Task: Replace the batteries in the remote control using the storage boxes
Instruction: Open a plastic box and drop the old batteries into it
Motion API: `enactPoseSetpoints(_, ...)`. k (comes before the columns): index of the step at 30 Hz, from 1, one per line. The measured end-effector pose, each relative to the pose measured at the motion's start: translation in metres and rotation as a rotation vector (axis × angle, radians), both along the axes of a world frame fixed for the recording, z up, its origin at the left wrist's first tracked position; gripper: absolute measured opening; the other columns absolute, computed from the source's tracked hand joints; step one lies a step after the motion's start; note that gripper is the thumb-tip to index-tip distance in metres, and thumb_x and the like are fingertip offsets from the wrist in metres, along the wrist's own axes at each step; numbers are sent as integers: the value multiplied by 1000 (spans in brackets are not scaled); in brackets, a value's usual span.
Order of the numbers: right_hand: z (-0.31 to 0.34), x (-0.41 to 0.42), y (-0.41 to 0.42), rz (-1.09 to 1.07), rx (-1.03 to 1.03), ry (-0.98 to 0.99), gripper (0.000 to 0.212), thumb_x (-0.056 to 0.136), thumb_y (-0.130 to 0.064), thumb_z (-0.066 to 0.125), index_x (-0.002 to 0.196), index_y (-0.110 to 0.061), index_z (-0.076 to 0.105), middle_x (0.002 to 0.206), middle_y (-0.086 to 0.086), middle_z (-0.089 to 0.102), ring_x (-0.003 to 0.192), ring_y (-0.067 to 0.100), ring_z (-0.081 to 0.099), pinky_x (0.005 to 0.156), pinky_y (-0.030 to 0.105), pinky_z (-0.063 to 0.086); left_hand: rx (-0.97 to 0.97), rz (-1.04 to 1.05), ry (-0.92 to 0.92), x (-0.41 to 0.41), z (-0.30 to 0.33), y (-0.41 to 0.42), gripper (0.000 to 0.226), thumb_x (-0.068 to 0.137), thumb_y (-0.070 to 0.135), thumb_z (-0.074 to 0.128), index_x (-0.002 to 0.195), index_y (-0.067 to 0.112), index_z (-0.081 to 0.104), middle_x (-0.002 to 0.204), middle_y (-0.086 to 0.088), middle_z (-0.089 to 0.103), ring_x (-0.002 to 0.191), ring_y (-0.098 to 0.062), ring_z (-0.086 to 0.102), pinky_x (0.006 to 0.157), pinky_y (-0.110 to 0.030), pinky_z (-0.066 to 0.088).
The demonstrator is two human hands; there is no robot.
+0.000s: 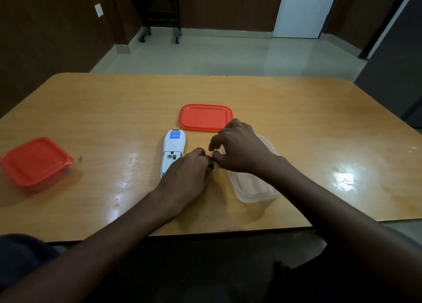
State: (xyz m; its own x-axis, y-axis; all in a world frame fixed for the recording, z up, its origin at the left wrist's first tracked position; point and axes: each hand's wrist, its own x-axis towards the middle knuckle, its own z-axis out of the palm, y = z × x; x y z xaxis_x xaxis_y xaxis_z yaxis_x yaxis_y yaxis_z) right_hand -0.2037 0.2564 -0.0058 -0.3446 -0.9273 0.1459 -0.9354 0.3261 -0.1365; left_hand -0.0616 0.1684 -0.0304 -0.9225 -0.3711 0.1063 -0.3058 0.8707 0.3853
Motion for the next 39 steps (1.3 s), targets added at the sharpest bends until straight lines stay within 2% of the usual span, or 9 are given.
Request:
enactPoseSetpoints(5, -1, 3, -11, -63, 153, 44, 27, 84, -28, 66, 110, -21, 74, 97, 0, 72, 126, 30, 45, 119, 68, 15, 55, 136, 13, 1, 11, -2, 36, 90, 9, 59, 121, 17, 73, 116, -3, 72, 106, -19, 66, 93, -29, 51)
enactPoseSetpoints(10, 3, 10, -20, -108, 250, 138, 26, 78, -21, 69, 104, -16, 72, 97, 8, 68, 123, 35, 48, 118, 73, 7, 98, 229, 67, 11, 16, -9, 27, 90, 17, 64, 113, 19, 78, 106, 0, 77, 101, -16, 68, 81, -18, 43)
enactPoseSetpoints(16, 4, 12, -25, -103, 300, 240, 13, 80, -28, 65, 85, -17, 62, 98, 8, 64, 123, 38, 49, 116, 75, 3, 113, 262, 88, 20, 20, -12, 26, 91, 19, 65, 114, 18, 78, 110, -2, 76, 107, -16, 65, 83, -19, 41)
enactPoseSetpoints(21, 0, 9, -28, -107, 206, 68, 30, 79, -24, 69, 108, -17, 71, 102, 8, 69, 121, 35, 51, 120, 69, 3, 174, 282, 109, 19, 20, -9, 25, 91, 19, 67, 113, 18, 78, 110, -1, 77, 106, -11, 64, 83, -19, 39)
enactPoseSetpoints(26, 11, 9, -28, -144, -161, -278, 16, 75, -26, 78, 90, -20, 78, 85, -3, 77, 93, 15, 68, 122, 59, 17, 384, 349, 201, 18, 21, -10, 22, 86, 20, 75, 107, 18, 80, 91, 6, 74, 75, -5, 58, 67, -24, 49)
enactPoseSetpoints(28, 21, 9, -21, -151, -344, -426, 12, 74, -23, 81, 84, -17, 81, 81, -4, 78, 81, 8, 70, 107, 51, 47, 460, 364, 259, 17, 23, -10, 19, 86, 22, 77, 104, 21, 80, 80, 18, 66, 71, -1, 57, 57, -19, 43)
enactPoseSetpoints(30, 32, 8, -10, -179, -447, -475, 12, 76, -21, 82, 86, -15, 82, 83, -1, 79, 78, 5, 71, 84, 36, 61, 529, 344, 322, 14, 27, -6, 20, 86, 23, 77, 106, 23, 79, 81, 17, 68, 71, 3, 58, 59, -17, 41)
enactPoseSetpoints(34, 44, -2, 23, -251, -472, -387, 11, 77, -20, 80, 87, -15, 81, 80, -2, 77, 73, 4, 70, 70, 23, 59, 654, 234, 440, 4, 35, 11, 23, 85, 22, 77, 107, 28, 78, 80, 7, 77, 59, 3, 59, 64, -23, 44)
enactPoseSetpoints(39, 38, -24, 57, -369, -99, -209, 9, 73, -20, 77, 80, -21, 82, 72, -1, 75, 67, 14, 68, 58, 29, 54, 589, 151, 358, -8, 30, 41, 20, 82, 23, 80, 98, 33, 78, 80, 13, 77, 53, 8, 60, 62, -15, 44)
